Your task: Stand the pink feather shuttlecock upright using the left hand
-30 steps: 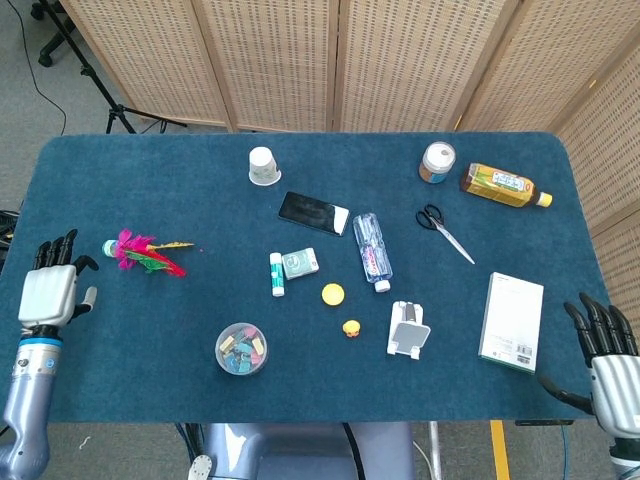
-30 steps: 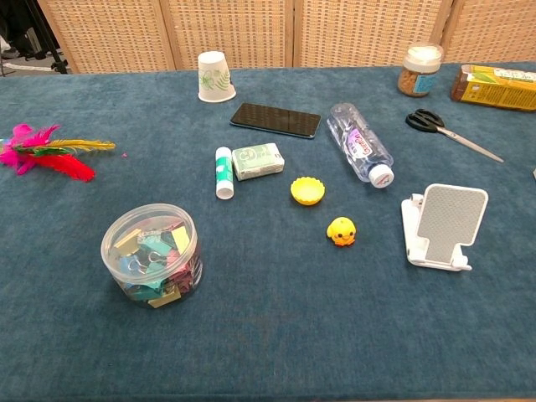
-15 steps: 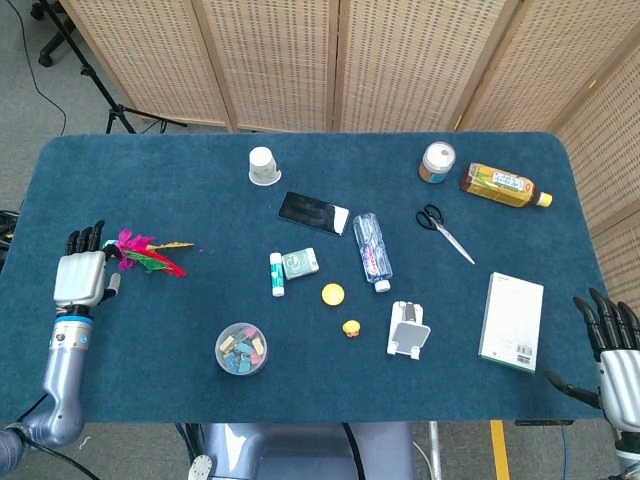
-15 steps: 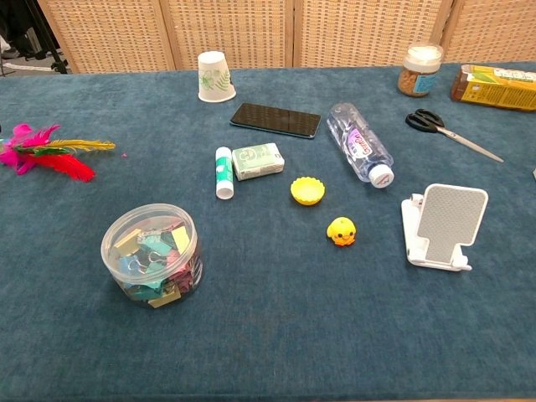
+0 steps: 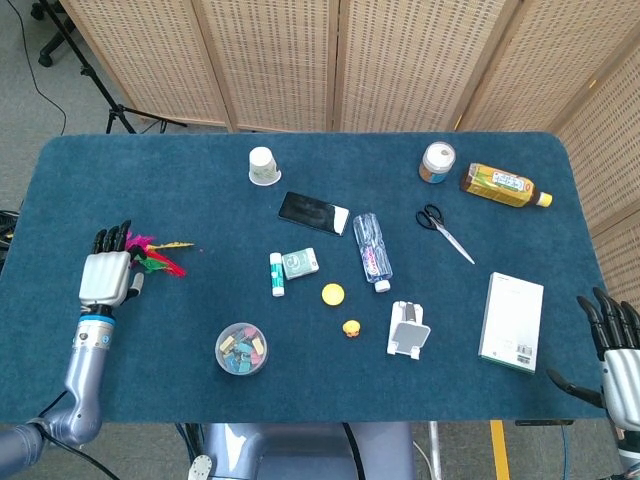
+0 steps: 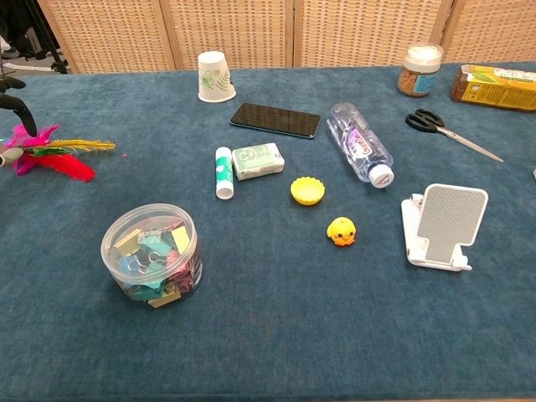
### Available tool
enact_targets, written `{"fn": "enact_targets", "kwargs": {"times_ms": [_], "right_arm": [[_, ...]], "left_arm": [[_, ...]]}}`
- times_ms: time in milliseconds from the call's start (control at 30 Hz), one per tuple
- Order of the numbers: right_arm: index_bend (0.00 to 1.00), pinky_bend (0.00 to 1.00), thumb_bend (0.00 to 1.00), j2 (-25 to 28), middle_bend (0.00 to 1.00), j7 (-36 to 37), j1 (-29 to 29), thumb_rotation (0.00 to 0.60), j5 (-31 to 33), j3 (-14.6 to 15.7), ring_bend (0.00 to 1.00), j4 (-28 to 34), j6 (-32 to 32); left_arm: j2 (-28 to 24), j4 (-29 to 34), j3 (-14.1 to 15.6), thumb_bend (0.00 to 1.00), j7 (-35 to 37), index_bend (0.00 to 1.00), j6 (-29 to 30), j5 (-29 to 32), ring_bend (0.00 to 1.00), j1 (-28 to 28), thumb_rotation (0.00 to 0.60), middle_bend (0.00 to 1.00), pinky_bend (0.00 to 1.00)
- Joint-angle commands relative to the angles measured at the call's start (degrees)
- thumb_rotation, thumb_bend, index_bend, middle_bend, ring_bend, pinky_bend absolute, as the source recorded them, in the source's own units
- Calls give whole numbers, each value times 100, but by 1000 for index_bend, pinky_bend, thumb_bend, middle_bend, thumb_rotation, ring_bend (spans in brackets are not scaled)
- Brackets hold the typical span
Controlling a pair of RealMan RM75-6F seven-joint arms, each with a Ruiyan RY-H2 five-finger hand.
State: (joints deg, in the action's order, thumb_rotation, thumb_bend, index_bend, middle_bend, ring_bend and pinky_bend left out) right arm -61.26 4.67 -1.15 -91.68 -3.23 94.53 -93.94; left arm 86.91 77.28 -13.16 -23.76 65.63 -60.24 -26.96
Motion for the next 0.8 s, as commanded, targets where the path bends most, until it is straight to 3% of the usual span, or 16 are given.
{"fn": "enact_targets", "kwargs": {"times_ms": [33, 800], "right_arm": [[0, 0, 0, 11, 0, 21, -11, 600, -13, 1, 0, 7, -26], [0, 0, 0, 78, 0, 211, -54, 600, -3, -14, 0, -12, -106]], "left_arm": [[39, 23, 49, 411, -69, 440, 48, -26, 0, -14, 600, 0, 0], [543, -569, 75, 414, -171, 474, 103, -51, 0, -239, 600, 0, 0]]}}
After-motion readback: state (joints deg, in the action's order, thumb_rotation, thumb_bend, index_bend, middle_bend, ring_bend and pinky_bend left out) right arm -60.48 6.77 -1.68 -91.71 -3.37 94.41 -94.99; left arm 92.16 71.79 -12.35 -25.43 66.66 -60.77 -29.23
